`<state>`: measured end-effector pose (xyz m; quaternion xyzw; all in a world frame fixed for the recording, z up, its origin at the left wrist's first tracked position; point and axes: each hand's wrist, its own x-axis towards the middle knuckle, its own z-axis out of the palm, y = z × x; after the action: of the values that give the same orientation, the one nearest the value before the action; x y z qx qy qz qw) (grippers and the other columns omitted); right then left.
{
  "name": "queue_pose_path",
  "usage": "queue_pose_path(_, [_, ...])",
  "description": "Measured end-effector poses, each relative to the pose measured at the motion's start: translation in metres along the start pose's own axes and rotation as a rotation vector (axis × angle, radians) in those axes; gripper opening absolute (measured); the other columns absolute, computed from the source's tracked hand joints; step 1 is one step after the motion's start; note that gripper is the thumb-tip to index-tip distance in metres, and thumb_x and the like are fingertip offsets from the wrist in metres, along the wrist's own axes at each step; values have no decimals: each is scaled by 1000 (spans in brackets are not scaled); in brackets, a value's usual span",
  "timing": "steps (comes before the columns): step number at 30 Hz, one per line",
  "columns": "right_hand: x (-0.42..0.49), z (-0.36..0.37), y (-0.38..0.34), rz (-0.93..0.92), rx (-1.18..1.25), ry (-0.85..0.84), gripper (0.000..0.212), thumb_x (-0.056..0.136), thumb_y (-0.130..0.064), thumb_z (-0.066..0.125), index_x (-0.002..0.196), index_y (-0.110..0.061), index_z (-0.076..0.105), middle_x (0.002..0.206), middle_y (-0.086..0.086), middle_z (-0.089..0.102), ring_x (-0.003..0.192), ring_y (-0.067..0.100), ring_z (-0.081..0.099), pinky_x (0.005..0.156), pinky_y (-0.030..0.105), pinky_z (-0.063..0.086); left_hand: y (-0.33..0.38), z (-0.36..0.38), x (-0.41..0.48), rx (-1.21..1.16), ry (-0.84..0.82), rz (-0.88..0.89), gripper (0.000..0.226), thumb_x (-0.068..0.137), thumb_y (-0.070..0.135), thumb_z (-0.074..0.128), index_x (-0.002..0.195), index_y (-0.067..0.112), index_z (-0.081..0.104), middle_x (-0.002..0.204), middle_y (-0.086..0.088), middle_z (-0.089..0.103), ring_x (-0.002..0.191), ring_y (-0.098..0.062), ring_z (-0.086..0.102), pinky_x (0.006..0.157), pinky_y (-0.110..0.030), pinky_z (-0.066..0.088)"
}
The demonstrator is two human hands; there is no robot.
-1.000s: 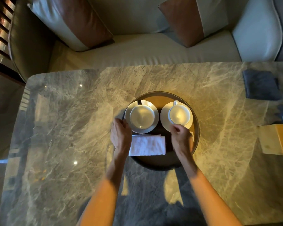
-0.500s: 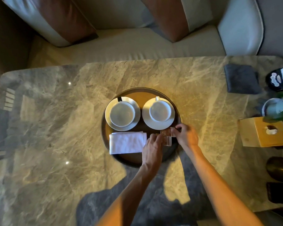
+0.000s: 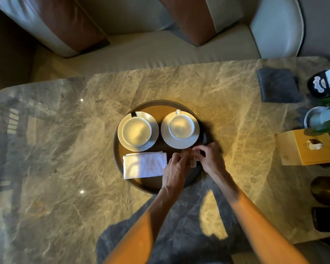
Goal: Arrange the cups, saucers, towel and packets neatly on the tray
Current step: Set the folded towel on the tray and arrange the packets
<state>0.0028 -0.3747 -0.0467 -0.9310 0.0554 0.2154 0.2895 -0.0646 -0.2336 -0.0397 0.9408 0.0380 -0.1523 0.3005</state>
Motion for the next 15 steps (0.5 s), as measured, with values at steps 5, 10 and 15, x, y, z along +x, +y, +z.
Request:
queue_pose_path(5, [-16,5,-1,-60,125,-11,26,92,-19,66,117,-15,69,108,8,64,102,23,63,90,38,51,-1,-1,-2,-4,28,38,47,84,13,73,127,24,55,108,-1,50,90,-18,57,63,-29,51])
queue_pose_path(10, [-28,13,-3,-40,202,-13,32,94,-16,63,126,-9,63,113,12,64,103,28,63,92,43,52,-3,1,-6,-2,51,45,42,90,16,66,129,22,54,122,-2,54,107,-20,53,80,-31,53])
queue_pose_path(15, [-35,17,-3,13,293,23,22,95,-20,63,114,-9,67,110,7,68,105,23,64,91,42,53,0,4,-10,-39,32,-6,45,93,18,63,135,28,48,129,-3,48,117,-24,45,91,-32,49])
